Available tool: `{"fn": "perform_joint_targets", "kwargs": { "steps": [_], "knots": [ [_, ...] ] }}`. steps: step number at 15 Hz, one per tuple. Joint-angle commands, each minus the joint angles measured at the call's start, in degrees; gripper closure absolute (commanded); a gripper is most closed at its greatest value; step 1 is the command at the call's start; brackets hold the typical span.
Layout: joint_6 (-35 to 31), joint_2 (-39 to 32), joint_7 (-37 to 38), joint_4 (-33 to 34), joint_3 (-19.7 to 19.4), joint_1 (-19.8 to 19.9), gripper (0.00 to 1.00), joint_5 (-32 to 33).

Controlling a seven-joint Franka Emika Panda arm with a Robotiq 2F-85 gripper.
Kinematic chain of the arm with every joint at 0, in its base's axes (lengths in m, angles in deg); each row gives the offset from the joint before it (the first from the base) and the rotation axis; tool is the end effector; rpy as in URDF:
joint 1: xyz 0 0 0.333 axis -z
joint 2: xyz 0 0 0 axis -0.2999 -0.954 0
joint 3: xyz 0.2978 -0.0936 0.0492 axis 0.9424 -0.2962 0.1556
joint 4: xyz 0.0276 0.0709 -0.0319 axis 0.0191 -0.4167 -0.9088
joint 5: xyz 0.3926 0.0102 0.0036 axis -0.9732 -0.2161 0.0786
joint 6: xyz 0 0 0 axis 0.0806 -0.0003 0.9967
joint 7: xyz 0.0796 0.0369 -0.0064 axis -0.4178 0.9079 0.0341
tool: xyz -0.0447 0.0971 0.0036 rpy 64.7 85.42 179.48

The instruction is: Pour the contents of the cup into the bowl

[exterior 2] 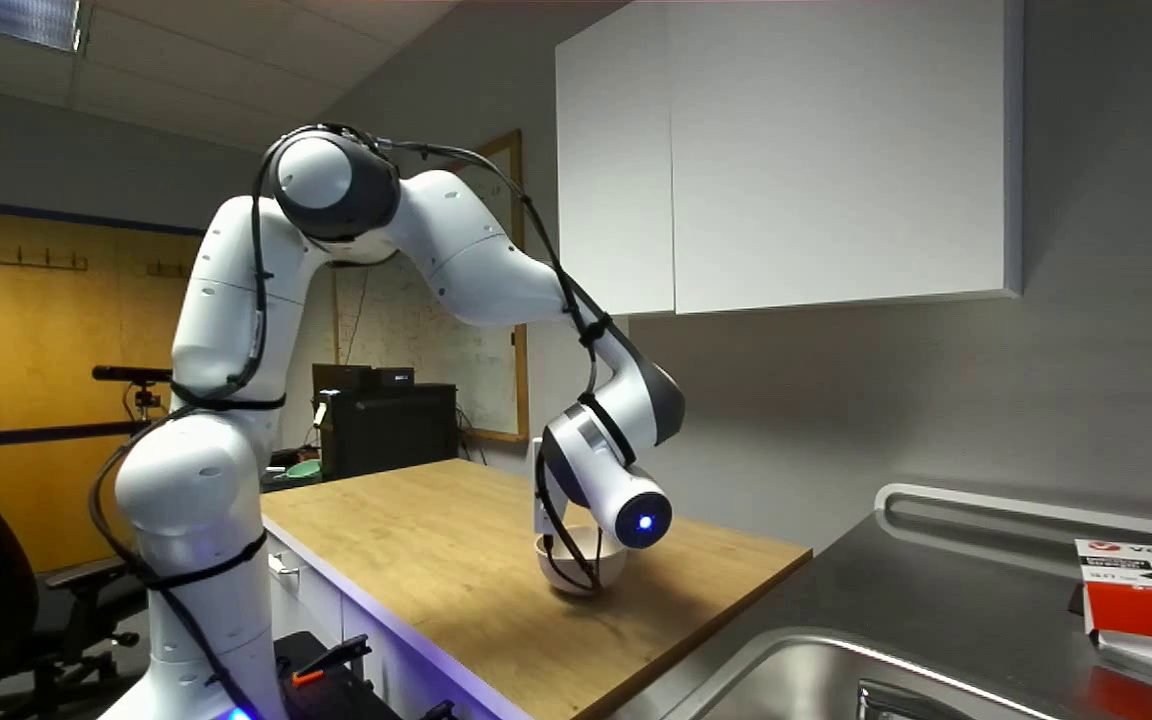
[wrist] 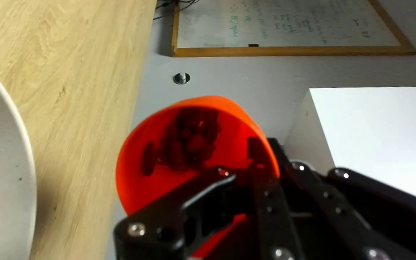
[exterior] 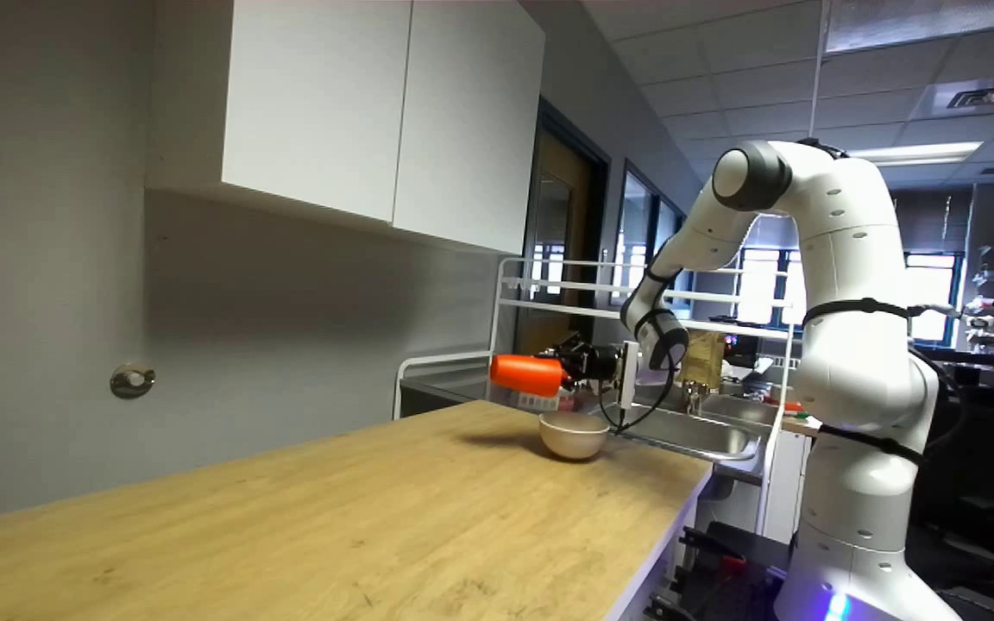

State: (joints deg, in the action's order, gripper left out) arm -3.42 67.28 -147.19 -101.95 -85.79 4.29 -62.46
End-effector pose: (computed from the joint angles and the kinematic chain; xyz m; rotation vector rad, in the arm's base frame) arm 0.4257 -0.2084 0.2703 -1.4853 0.4587 -0.4514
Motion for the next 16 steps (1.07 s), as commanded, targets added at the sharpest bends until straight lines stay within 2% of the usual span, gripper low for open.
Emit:
{"fn": "perform_joint_targets", "kwargs": {
  "steps": [1,6,16],
  "knots": [
    [5.9,-2.5,-1.8,1.2,-0.6,0.7,0.99,-2.2],
    [11.1,-5.0,-3.4,2.3,-0.7,0.8,0.99,-3.2],
    [14.4,-6.9,-4.8,4.2,-1.2,0.6,0.99,-2.8]
  ]
}}
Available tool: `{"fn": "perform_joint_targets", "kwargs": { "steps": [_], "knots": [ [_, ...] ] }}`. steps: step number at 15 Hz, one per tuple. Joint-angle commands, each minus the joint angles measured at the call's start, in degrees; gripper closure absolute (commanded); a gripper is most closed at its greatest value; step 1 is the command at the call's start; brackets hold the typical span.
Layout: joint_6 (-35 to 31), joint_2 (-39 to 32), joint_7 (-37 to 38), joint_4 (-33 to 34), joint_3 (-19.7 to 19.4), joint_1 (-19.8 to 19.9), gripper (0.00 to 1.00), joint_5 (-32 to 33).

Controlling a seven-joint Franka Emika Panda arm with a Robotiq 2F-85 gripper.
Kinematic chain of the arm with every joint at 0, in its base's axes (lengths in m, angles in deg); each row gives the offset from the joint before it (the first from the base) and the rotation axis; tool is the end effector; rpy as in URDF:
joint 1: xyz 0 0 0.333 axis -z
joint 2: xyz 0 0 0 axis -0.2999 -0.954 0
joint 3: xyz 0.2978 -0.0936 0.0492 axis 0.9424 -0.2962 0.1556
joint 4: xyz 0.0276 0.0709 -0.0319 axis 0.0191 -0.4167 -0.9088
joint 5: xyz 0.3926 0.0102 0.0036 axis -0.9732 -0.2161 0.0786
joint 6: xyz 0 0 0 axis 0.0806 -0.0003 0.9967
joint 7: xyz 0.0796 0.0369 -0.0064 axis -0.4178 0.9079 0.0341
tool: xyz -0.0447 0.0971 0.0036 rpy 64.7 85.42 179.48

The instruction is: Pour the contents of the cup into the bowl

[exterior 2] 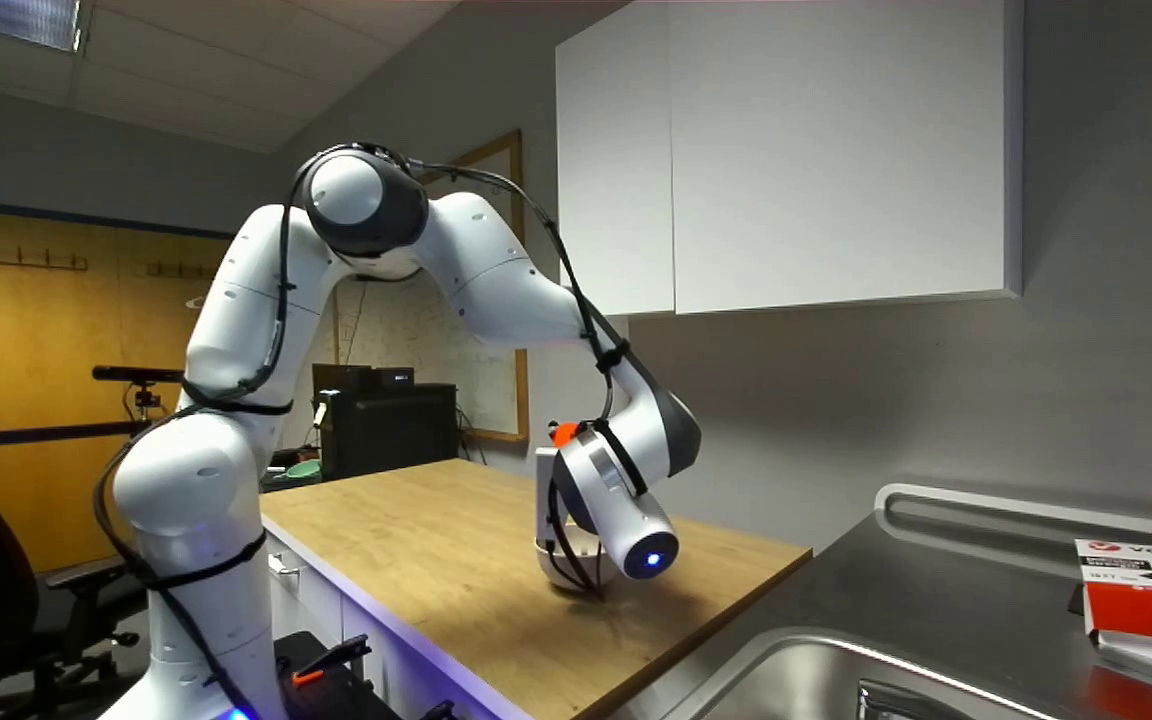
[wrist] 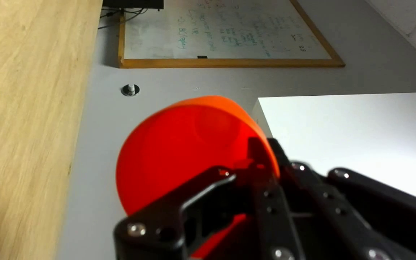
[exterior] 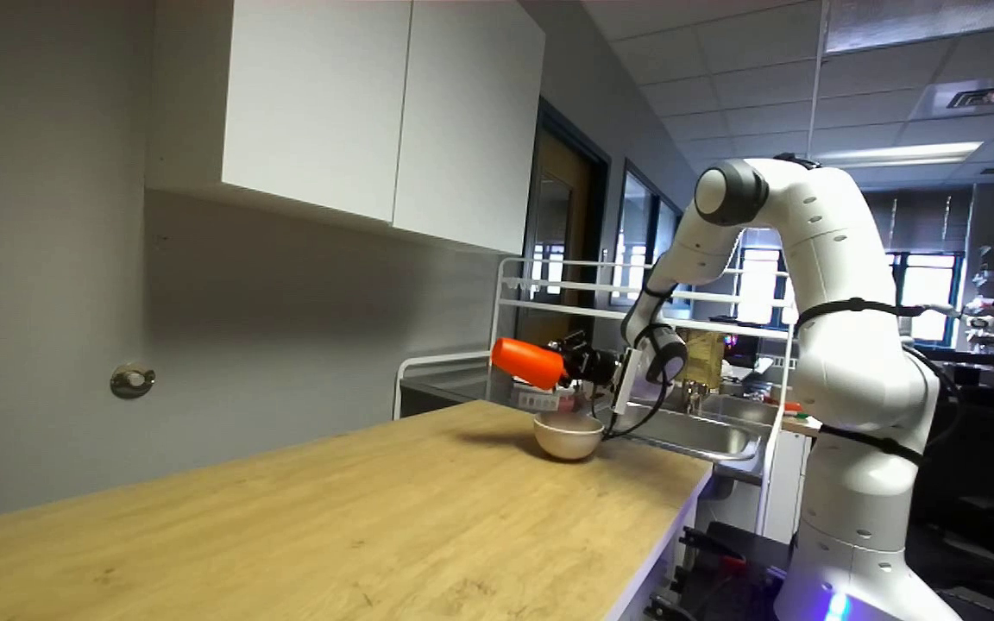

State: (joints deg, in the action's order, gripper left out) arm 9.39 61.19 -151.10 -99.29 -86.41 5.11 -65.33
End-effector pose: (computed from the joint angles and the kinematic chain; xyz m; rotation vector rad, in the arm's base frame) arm 0.4295 -0.2081 0.2596 -1.3177 0.3516 -0.4675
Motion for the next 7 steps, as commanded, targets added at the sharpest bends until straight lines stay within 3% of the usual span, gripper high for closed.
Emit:
{"fn": "perform_joint_targets", "kwargs": {
  "steps": [1,7],
  "knots": [
    [1.7,-0.9,-1.1,1.6,-0.5,-0.2,0.99,0.1],
    [2.2,-1.4,-1.4,2.2,-0.7,-0.2,0.99,0.5]
  ]
}}
